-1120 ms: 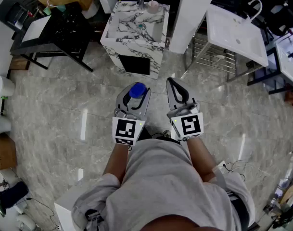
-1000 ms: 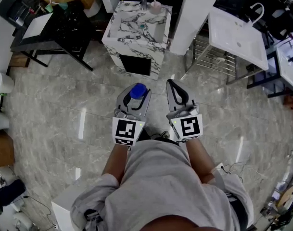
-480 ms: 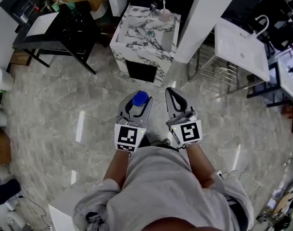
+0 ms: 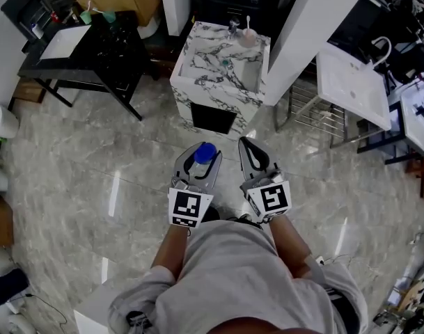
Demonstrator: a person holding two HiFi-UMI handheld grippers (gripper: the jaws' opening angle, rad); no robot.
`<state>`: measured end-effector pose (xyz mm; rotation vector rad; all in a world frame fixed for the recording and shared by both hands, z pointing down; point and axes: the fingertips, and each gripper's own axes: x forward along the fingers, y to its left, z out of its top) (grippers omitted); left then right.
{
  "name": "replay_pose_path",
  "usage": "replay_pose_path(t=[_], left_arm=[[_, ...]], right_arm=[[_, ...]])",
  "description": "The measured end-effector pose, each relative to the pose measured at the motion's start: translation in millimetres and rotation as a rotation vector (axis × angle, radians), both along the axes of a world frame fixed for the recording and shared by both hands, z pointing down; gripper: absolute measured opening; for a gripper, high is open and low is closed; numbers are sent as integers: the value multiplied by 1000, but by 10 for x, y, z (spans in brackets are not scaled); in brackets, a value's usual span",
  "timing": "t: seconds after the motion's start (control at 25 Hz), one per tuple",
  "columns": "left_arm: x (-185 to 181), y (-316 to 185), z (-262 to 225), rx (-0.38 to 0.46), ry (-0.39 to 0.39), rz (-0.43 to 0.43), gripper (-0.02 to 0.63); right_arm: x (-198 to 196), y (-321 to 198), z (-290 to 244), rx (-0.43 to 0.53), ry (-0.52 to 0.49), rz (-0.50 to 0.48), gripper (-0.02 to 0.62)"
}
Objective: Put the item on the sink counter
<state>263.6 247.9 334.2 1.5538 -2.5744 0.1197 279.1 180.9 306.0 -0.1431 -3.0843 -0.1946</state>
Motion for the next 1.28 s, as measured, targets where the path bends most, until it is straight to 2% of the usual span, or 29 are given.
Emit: replay_pose_path(t=[0.36, 0.68, 0.96, 1.28], left_arm=[[-417, 217, 94, -22, 12, 75, 170], [-595, 184, 214, -28, 42, 102, 170], [-821, 71, 291, -55, 39, 130, 170], [-1392, -302, 325, -72, 63, 142, 170]], right_arm=[[-307, 189, 105, -12, 28, 72, 5], [-388, -14, 210, -27, 74, 137, 5], [-746, -176, 304, -45, 48, 131, 5], [-1365, -476, 349, -50, 81, 81, 5]])
